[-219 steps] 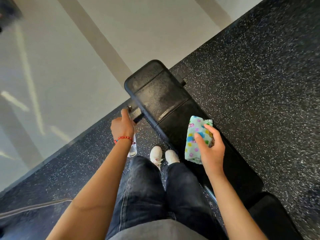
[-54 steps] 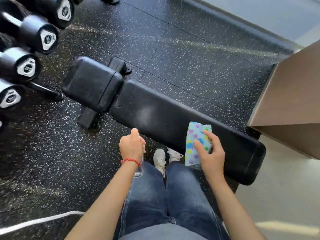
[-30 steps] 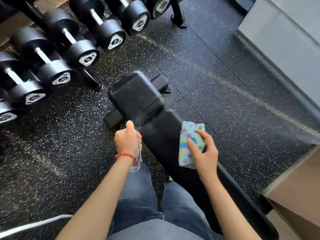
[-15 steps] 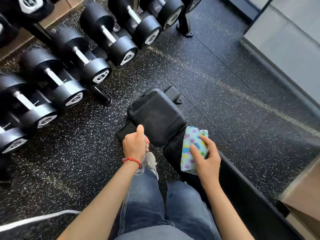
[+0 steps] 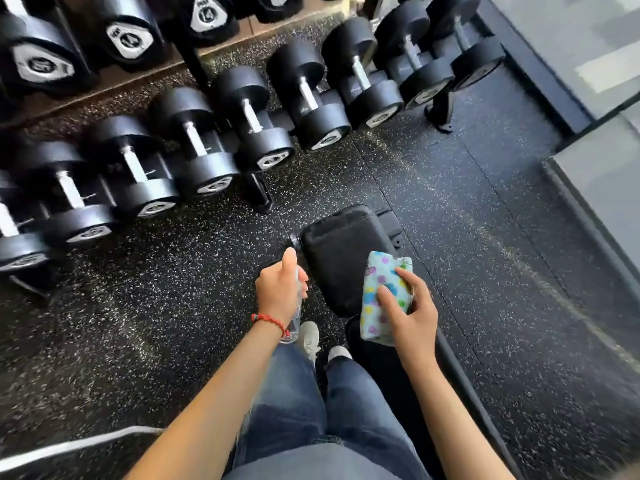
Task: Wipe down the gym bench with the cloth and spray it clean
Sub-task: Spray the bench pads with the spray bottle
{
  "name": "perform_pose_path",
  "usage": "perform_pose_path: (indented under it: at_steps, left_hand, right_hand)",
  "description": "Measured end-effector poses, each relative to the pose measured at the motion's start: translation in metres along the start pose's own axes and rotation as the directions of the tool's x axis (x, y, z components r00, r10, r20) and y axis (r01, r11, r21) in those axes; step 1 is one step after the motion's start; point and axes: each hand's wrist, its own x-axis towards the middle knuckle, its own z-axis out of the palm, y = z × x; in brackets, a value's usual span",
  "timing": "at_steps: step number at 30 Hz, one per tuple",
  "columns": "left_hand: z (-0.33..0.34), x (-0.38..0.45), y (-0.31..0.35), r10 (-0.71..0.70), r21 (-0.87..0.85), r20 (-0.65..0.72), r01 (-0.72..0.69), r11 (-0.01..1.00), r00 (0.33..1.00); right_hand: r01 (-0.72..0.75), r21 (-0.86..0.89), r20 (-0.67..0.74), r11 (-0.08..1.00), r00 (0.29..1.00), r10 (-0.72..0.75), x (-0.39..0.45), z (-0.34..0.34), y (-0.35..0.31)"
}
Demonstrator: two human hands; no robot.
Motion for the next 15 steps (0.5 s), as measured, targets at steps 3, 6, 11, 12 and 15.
perform_pose_path:
  at_steps: [3,6,11,12,15]
  left_hand:
    - [-0.009,-0.016,-0.005,-0.034,-0.075,-0.067,0.029,0.997,0.997]
    - [-0.023,-0.032,-0.016,-0.051,-0.126,-0.119,0.036,0.991,0.992]
    - [-0.059,-0.064,-0.050,-0.124,-0.262,-0.187,0.073,0.962,0.975]
    - [-0.069,-0.069,-0.057,-0.135,-0.285,-0.209,0.071,0.956,0.968]
    - [-0.097,-0.082,-0.077,-0.174,-0.340,-0.296,0.067,0.938,0.939]
  right_hand:
    - [0.016,0.000,0.086,1.000,0.996,-0.016,-0.004,0.000,-0.004]
    - [0.054,0.004,0.167,0.999,0.985,-0.054,-0.012,0.001,-0.006]
    - [0.071,-0.006,0.330,0.997,0.942,-0.065,-0.027,0.017,-0.007]
    - [0.087,-0.008,0.364,0.996,0.928,-0.078,-0.032,0.023,-0.008]
    - [0.153,-0.023,0.458,0.988,0.880,-0.126,-0.046,0.045,-0.016]
